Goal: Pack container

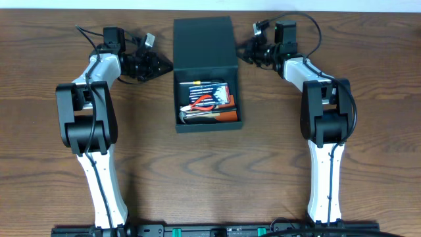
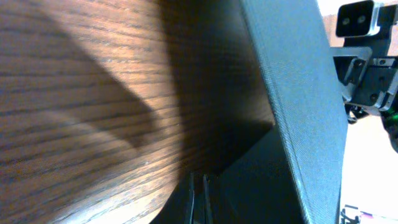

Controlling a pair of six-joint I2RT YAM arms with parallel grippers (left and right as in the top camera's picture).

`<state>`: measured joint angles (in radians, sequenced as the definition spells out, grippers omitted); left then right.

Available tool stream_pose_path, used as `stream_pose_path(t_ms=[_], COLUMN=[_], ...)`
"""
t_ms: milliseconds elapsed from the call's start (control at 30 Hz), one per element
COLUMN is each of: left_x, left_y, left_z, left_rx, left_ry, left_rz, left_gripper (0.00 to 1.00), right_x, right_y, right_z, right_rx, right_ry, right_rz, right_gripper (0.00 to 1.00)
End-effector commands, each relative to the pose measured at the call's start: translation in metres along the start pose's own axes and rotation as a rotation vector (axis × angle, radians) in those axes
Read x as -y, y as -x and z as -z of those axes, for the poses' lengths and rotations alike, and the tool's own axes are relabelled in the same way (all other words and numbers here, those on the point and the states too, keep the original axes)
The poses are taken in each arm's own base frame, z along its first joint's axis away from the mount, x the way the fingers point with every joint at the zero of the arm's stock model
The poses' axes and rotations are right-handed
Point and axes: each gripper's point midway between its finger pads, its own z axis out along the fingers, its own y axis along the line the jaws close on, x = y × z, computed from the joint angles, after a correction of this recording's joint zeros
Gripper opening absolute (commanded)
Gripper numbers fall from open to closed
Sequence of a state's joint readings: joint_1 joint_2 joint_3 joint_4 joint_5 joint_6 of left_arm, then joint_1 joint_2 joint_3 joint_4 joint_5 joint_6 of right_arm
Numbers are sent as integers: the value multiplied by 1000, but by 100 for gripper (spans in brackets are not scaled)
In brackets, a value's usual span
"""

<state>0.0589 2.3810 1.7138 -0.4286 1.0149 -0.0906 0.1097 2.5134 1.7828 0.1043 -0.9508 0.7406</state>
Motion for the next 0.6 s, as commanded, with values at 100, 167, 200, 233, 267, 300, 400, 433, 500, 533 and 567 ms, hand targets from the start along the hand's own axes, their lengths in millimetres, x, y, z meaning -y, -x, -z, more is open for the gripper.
stream_pose_path(t_ms=[100,167,200,233,267,300,400,433,500,533,567], left_x=[9,13,16,19,22,26,46,55,79,91,109], left_y=[-3,-3,-3,-2,-1,1,9,12,19,22,27], left_z=[0,1,2,3,5,7,20,26,40,48,58], left_rx=[-12,-15,-16,-15,-12,-8,17,29,57,73,100], left_ry=[-84,-106,-116,-124,-126,-126,-130,-131,-136,-134,-115], left_rz=[19,22,22,19,14,7,-35,-55,-106,-134,-177], left_gripper=[6,6,6,6,6,6,6,6,6,6,6], right_x=[-35,-42,-45,-46,-48,-48,-49,-51,-57,-63,-70], right_y=[0,3,4,5,5,6,6,7,8,10,13], right_z=[5,6,7,7,7,8,9,10,11,13,15], right_rx=[-58,-55,-55,-54,-54,-54,-59,-61,-62,-59,-52], right_ry=[179,206,215,220,226,227,229,238,257,270,285], right_rz=[-30,-27,-31,-30,-27,-41,-72,-69,-62,-49,-26], right_gripper=[1,1,1,1,1,1,1,1,1,1,2])
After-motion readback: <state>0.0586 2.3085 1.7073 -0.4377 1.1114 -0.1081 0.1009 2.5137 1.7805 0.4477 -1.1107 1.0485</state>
